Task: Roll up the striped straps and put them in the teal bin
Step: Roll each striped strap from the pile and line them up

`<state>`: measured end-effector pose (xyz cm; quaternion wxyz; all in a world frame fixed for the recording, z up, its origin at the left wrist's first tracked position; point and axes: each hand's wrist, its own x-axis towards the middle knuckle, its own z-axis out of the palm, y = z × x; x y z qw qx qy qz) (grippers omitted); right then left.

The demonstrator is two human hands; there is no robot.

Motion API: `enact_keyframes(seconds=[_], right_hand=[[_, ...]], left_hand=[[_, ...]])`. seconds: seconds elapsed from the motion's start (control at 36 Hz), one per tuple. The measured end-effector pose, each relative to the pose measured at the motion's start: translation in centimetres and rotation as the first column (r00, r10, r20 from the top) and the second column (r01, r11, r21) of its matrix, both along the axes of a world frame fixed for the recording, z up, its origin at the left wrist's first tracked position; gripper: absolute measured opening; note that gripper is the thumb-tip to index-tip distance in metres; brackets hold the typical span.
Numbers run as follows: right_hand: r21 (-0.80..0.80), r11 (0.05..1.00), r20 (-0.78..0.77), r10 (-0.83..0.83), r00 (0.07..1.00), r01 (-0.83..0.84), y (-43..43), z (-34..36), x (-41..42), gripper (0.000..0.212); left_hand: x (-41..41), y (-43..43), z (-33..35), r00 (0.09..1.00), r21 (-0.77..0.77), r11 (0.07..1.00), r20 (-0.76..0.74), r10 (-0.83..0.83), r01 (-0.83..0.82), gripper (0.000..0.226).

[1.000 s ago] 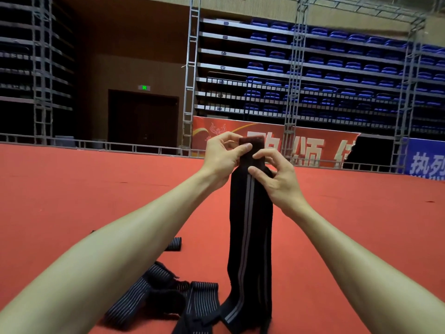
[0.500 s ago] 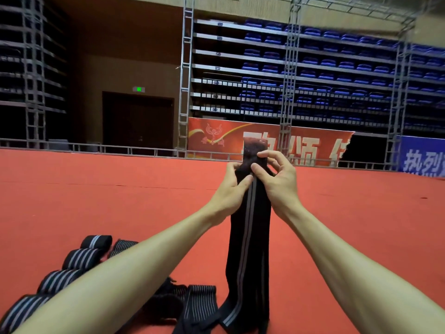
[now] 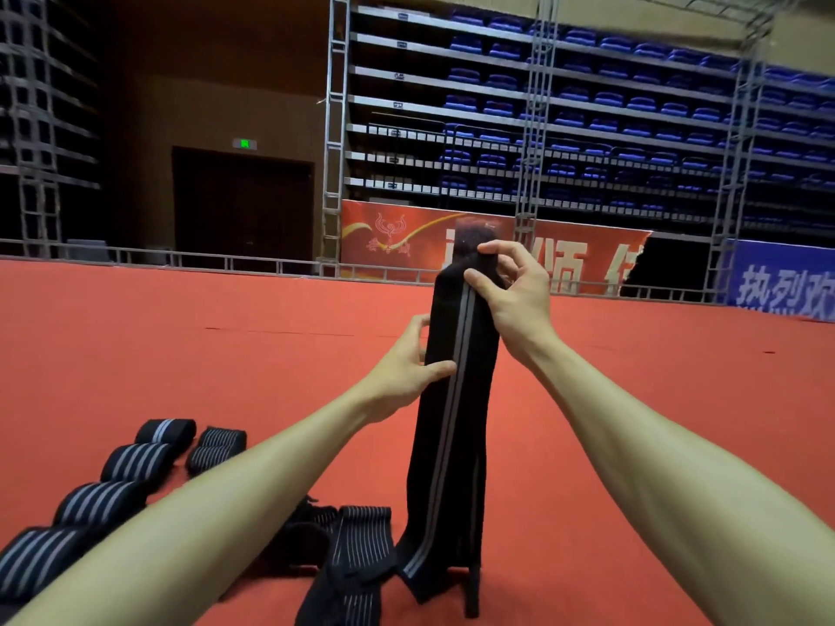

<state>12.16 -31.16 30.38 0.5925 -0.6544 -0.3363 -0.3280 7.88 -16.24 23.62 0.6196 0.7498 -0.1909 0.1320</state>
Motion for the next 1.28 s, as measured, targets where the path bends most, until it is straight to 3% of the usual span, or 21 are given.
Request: enact_keyframes(seconds=[0.14, 0.28, 0.39, 0.44, 0.53, 0.61, 0.72, 1.03, 1.28], right_hand=[[-0.005, 1.000, -0.001, 0.019, 1.000, -0.019, 0.3, -0.3, -0.2, 0.027], [-0.071, 0.998, 0.033, 0.006, 0.999, -0.003, 0.1, 0.4, -0.2, 0.036], [-0.006, 1.000, 0.025, 0.014, 1.000, -0.013, 0.1, 1.8, -0.2, 0.038], [0.036, 0.999, 0.022, 0.014, 1.000, -0.014, 0.2, 2.4, -0.2, 0.039], [0.095, 0.995, -0.004, 0.026, 1.000, -0.026, 0.1, 3.3, 0.1, 0.038], [0.112, 0.994, -0.012, 0.005, 1.000, -0.004, -0.1, 3.8, 0.4, 0.039], [0.116, 0.993, -0.016, -0.006, 1.000, 0.008, -0.2, 4.0, 0.7, 0.039], [0.091, 0.996, -0.048, 0.006, 0.999, -0.001, -0.2, 3.5, 0.6, 0.039], [0.136, 0.990, -0.045, -0.020, 0.999, 0.026, -0.8, 4.5, 0.6, 0.039]], left_hand=[[0.2, -0.2, -0.8, 0.993, -0.021, 0.995, 0.061, 0.096, -0.095, 0.057], [-0.1, -0.4, -0.1, 0.990, -0.064, 0.993, 0.097, 0.103, -0.097, 0.057], [-0.2, -0.3, -0.2, 0.984, -0.126, 0.989, 0.147, 0.096, -0.078, 0.055], [-0.3, -0.5, -0.5, 0.976, -0.115, 0.990, 0.191, 0.103, -0.082, 0.069], [-0.2, -0.5, -1.8, 0.958, 0.037, 0.995, 0.276, 0.076, -0.090, 0.098], [0.2, 0.3, -3.4, 0.963, 0.177, 0.983, 0.269, 0.003, -0.053, 0.108], [0.2, 0.6, -4.8, 0.967, 0.223, 0.975, 0.250, -0.040, -0.017, 0.105], [0.7, 0.5, -6.2, 0.965, 0.263, 0.960, 0.261, 0.027, -0.098, 0.095], [-0.4, 1.4, -9.6, 0.998, 0.617, 0.787, 0.052, -0.042, 0.001, 0.100]])
